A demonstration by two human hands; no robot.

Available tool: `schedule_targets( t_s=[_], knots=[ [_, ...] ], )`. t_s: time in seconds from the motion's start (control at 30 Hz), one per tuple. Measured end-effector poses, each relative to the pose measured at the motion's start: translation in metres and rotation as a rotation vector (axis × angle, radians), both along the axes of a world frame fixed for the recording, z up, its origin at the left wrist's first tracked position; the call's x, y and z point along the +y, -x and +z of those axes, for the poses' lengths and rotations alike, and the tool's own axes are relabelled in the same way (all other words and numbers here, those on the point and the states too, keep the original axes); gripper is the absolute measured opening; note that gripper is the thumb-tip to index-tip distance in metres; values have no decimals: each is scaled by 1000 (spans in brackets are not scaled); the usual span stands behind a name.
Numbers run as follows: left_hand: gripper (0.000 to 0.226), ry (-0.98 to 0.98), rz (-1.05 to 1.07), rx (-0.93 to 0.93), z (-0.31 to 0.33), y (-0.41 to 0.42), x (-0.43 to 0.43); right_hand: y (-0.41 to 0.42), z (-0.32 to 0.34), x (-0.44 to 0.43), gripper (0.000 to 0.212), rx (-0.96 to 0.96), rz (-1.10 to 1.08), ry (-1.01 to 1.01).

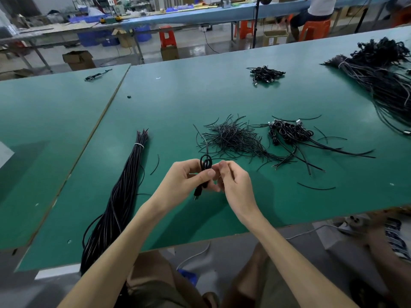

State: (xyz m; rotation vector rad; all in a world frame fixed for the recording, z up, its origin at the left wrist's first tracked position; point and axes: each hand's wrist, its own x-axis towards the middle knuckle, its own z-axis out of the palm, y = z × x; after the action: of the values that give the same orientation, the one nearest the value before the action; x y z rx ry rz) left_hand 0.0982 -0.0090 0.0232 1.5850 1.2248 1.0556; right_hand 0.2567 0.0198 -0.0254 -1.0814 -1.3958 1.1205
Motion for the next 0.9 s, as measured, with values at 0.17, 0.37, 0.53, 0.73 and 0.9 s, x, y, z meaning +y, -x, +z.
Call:
schedule_targets(
  t_s=[0.17,0.37,0.53,0.73,0.9],
  knots=[
    [20,-24,58,79,-6,2,3,0,0,1,29,-20,-29,-14],
    [29,-82,125,349,-12,-3,6,0,0,0,26,-48,-25,-32],
    [35,-55,178,246,-13,-12,7,1,0,0,27,-61,-2,-30],
    [32,49,211,-276,-7,-8,9,2,1,-1,30,-31,42,-21],
    [33,131,246,-334,-1,5,12,4,2,-2,25,-61,75,-8]
  ],
)
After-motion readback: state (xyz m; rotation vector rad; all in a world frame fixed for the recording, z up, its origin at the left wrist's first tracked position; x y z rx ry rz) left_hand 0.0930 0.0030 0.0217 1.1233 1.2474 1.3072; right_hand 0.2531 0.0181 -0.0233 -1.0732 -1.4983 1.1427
